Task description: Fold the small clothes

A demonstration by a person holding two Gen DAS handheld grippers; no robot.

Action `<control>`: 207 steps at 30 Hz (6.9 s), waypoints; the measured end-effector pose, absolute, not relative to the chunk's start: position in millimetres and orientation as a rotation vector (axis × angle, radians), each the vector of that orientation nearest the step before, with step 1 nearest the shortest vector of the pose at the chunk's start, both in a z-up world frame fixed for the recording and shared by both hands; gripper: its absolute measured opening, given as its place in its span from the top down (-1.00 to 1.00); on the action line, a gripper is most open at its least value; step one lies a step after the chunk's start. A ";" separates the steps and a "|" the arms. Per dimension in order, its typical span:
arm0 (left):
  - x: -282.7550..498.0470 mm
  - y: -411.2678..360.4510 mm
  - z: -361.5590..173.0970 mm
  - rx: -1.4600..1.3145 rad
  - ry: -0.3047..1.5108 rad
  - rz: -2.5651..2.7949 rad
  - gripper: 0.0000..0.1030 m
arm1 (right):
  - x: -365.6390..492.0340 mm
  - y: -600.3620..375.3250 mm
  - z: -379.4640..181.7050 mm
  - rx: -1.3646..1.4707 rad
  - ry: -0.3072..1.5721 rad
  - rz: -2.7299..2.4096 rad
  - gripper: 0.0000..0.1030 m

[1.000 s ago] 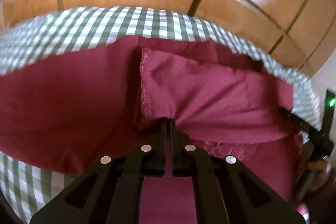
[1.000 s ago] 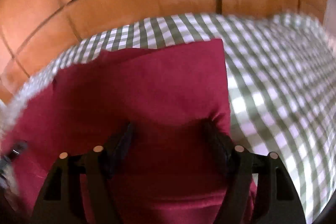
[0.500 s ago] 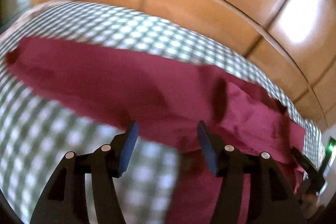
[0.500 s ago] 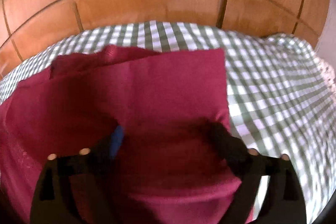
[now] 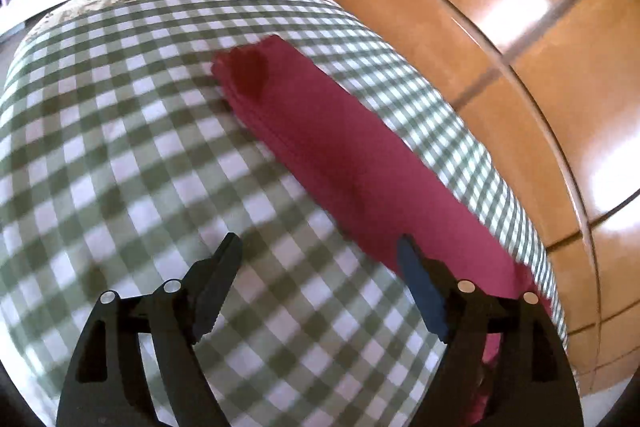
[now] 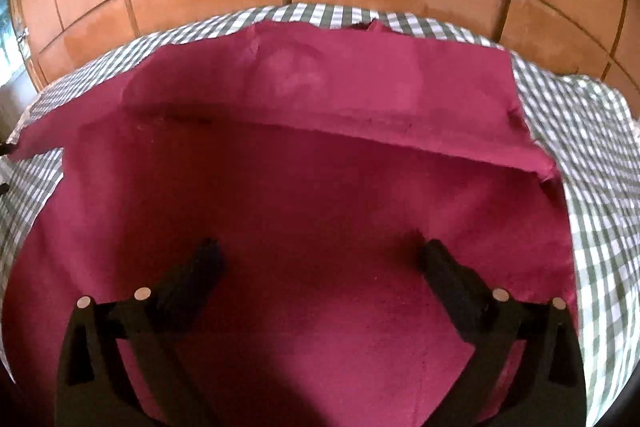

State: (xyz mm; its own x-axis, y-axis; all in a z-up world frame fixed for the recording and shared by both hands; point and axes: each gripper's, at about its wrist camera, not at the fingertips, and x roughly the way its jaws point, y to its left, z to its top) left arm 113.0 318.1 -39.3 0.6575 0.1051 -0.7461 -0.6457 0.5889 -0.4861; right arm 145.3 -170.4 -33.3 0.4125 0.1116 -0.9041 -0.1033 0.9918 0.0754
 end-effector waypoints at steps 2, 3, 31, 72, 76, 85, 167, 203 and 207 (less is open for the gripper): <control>112.9 332.6 -41.8 -0.896 0.719 0.467 -0.53 | 145.6 -171.0 -35.7 0.016 1.142 0.136 -0.97; 112.3 340.7 -44.6 -0.941 0.707 0.446 -0.53 | 145.6 -170.3 -35.6 0.009 1.141 0.134 -0.97; 155.6 354.8 9.4 -0.901 0.623 0.284 0.87 | 143.8 -168.1 -34.4 -0.002 1.125 0.131 -0.97; 108.4 124.9 -23.7 -0.453 0.861 0.072 -0.23 | 240.7 -25.7 18.8 0.118 1.131 0.449 0.85; 126.8 135.7 -15.7 -0.472 0.852 0.124 -0.29 | 248.7 -50.2 66.1 0.141 1.005 0.446 0.85; 193.7 121.3 -10.5 -0.385 0.889 0.183 -0.43 | 256.3 -133.4 123.9 0.141 0.817 0.308 0.86; 122.9 41.6 0.9 -0.112 0.832 0.025 -0.55 | 99.8 -255.2 1.5 0.105 1.101 -0.088 -0.83; -18.3 77.5 -35.6 -0.322 1.108 -0.481 0.82 | -44.3 -278.5 25.9 0.319 1.397 0.192 0.80; -9.1 83.4 -6.9 -0.442 1.009 -0.570 0.82 | -16.2 -282.7 53.3 0.421 1.272 0.237 0.80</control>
